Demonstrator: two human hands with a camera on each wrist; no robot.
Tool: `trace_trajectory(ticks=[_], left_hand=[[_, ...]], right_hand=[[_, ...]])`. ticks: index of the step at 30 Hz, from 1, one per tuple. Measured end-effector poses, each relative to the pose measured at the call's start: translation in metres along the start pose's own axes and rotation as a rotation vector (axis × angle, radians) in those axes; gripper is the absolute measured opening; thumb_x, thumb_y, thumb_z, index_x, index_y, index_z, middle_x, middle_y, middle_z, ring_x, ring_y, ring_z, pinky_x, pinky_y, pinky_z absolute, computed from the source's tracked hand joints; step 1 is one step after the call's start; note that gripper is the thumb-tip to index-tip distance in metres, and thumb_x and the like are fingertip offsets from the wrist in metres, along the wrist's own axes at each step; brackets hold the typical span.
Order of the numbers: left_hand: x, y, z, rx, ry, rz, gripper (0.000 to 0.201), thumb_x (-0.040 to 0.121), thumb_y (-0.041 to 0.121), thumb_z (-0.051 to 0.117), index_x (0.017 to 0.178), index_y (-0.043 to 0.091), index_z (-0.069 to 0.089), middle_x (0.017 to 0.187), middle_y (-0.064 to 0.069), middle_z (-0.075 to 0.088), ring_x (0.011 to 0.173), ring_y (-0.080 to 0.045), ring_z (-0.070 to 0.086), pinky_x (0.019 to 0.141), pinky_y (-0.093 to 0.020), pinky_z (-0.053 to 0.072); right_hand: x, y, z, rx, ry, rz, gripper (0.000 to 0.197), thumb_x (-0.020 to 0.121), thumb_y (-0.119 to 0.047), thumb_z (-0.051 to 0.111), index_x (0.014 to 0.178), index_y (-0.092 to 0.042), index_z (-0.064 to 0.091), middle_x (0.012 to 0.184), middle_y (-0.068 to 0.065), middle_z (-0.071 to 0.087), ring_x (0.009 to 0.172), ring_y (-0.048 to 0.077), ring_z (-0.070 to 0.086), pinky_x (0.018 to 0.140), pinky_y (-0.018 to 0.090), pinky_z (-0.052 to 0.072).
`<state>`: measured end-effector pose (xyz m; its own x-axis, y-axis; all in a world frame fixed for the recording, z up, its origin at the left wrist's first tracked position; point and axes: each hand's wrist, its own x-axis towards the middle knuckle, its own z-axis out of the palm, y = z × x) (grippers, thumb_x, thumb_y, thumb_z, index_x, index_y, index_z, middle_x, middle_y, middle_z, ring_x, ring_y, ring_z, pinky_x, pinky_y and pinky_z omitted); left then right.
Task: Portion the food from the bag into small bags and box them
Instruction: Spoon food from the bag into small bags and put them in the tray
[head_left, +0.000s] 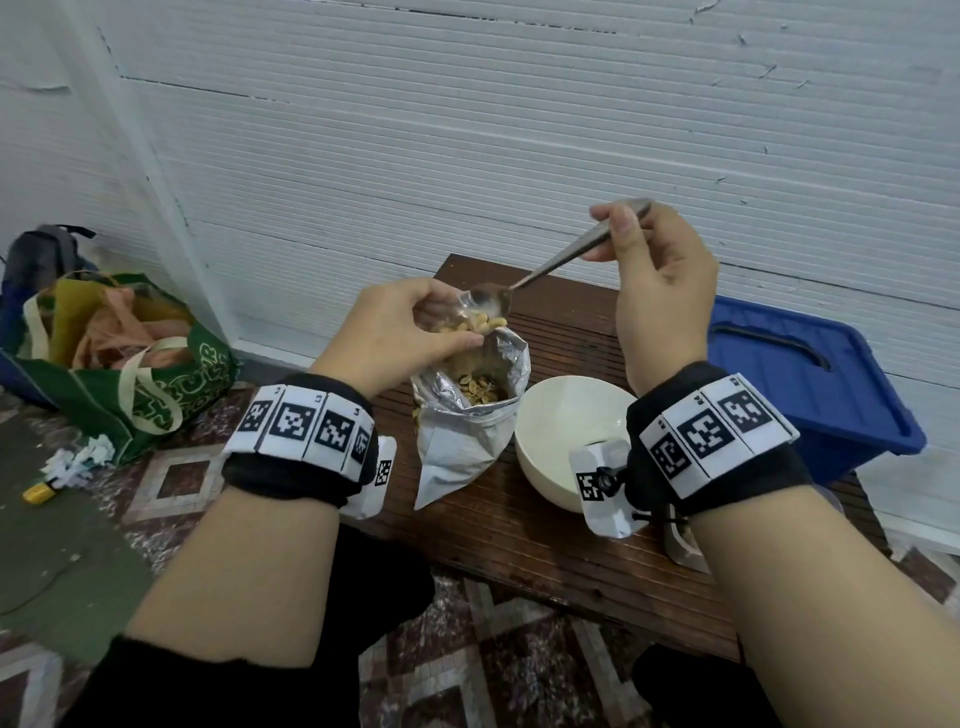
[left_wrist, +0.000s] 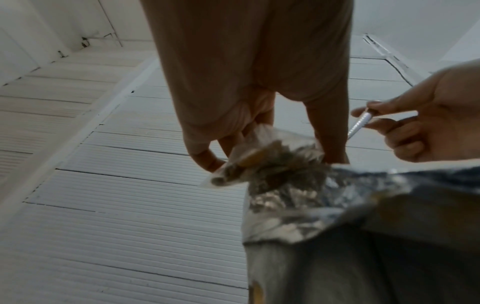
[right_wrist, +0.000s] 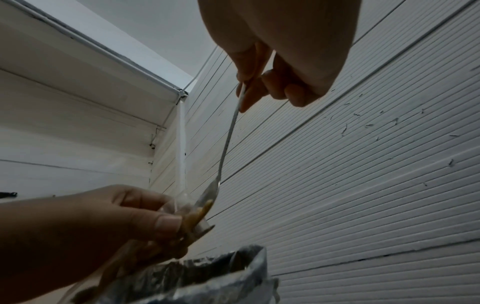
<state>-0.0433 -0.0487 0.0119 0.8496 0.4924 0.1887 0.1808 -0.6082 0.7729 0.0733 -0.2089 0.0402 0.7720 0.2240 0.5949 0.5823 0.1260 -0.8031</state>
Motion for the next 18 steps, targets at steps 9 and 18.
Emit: trace_trajectory(ticks=[9, 18], left_hand=[[-0.002, -0.003, -0.006, -0.103, 0.006, -0.024, 0.037, 0.071, 0.025, 0.082, 0.095, 0.031, 0.055, 0.085, 0.020, 0.060, 0.078, 0.011, 0.056, 0.065, -0.003, 0.044], [-0.001, -0.007, -0.007, -0.097, -0.020, -0.032, 0.040, 0.069, 0.029, 0.083, 0.100, 0.029, 0.057, 0.092, 0.016, 0.062, 0.087, 0.004, 0.058, 0.076, -0.010, 0.046]], right_hand=[[-0.003, 0.010, -0.008, -0.148, 0.134, 0.082, 0.021, 0.098, -0.021, 0.050, 0.083, -0.024, 0.064, 0.067, -0.015, 0.061, 0.066, 0.003, 0.058, 0.066, 0.014, 0.046], [-0.050, 0.034, 0.017, -0.394, -0.306, -0.188, 0.021, 0.092, -0.017, 0.053, 0.099, -0.013, 0.072, 0.082, -0.003, 0.070, 0.075, 0.022, 0.060, 0.072, 0.030, 0.043]])
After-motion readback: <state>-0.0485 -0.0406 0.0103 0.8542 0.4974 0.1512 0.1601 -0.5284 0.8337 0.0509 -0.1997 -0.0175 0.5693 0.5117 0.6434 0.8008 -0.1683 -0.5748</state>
